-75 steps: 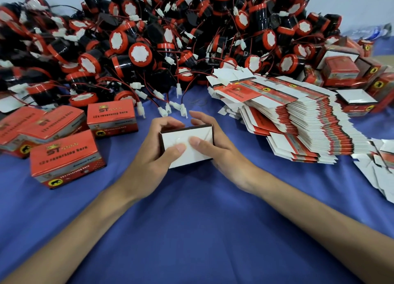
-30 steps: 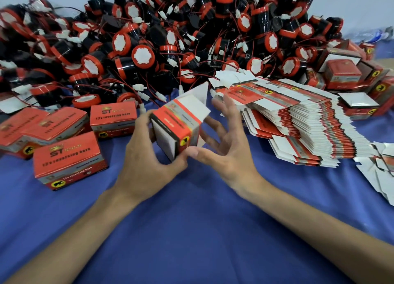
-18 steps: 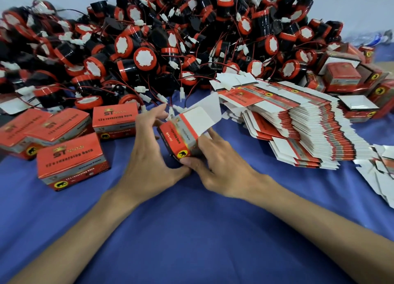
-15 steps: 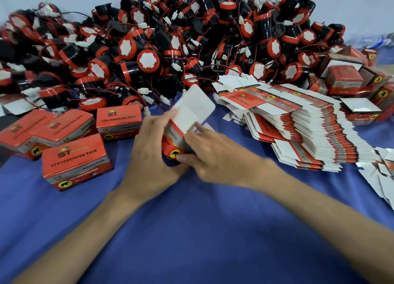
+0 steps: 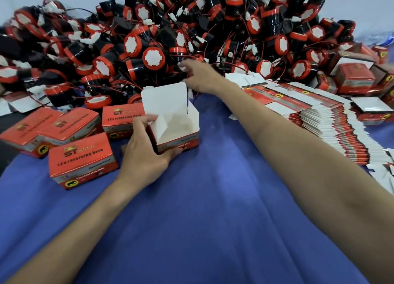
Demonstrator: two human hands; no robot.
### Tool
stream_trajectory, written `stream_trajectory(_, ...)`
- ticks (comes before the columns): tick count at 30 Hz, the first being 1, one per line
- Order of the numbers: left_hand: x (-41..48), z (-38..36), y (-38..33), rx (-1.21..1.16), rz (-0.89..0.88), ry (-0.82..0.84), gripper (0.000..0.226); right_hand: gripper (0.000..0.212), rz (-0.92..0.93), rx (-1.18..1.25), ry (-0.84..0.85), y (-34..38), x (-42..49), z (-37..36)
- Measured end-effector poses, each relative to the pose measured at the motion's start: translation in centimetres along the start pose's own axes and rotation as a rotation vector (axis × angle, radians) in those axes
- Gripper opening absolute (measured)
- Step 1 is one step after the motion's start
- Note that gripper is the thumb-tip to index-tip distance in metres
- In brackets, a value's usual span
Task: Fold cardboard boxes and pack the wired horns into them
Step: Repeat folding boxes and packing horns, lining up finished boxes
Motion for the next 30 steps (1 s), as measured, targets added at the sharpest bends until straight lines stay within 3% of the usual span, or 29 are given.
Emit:
stream_trajectory(2,0.1,0.1,0.1,-0.008,-0.005,-0.001,0.078,0.067,-0.032,-0.197,0.044,-0.8,1.5,-2.9)
stream_trajectory(4,0.2,0.1,0.0,-0.038,-0.016,-0.005,0.080,0.057,0.000,-0.254,-0.094,-0.4,1.8,-2.9)
stream_trajectory(7,0.1,0.0,0.1,-0.058,-0.023,-0.004,0.082,0.030,0.058,-0.054,-0.305,0.1,0.3,-0.4)
stream_trajectory(9,0.1,-0.1,0.2,-0.059,-0.024,-0.008,0.083,0.021,0.087,0.019,-0.340,0.0,-1.2,0.3)
stream_trajectory(13,0.0,0.0,0.1,-0.070,-0.033,-0.045,0.084,0.017,0.102,0.192,-0.396,-0.5,-5.4,2.2)
stream_trajectory(18,-0.1,0.0,-0.6,-0.075,-0.080,-0.039,0.080,0.023,0.082,0.328,-0.642,-2.9,-14.1,6.2)
stream_trajectory(20,-0.1,0.1,-0.9,-0.047,-0.099,-0.057,0.078,0.027,0.154,0.341,-0.797,-3.3,-18.5,8.8)
stream_trajectory(22,-0.2,0.4,-1.1,0.012,-0.108,-0.081,0.078,0.025,0.347,0.315,-0.926,-2.1,-22.7,10.8)
stream_trajectory(26,-0.2,0.0,-1.5,0.079,-0.125,-0.041,0.089,0.013,0.688,0.141,-0.757,0.6,-27.0,7.1)
stream_trajectory(28,-0.3,-0.3,-2.1,0.101,-0.152,-0.009,0.097,0.010,0.701,0.047,-0.644,1.2,-27.1,4.5)
stream_trajectory(30,-0.7,0.6,-3.9,0.090,-0.257,-0.077,0.088,0.006,0.675,-0.022,-0.591,1.6,-26.9,3.1)
Point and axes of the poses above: each hand's wrist, its own x-axis towards the middle knuckle, its own z-axis out of the back of the hand, y = z × x, the point moved 10 cm from there along x, towards the middle knuckle, and after that the axes turned 12 degrees about -z, right-handed, at the moved point
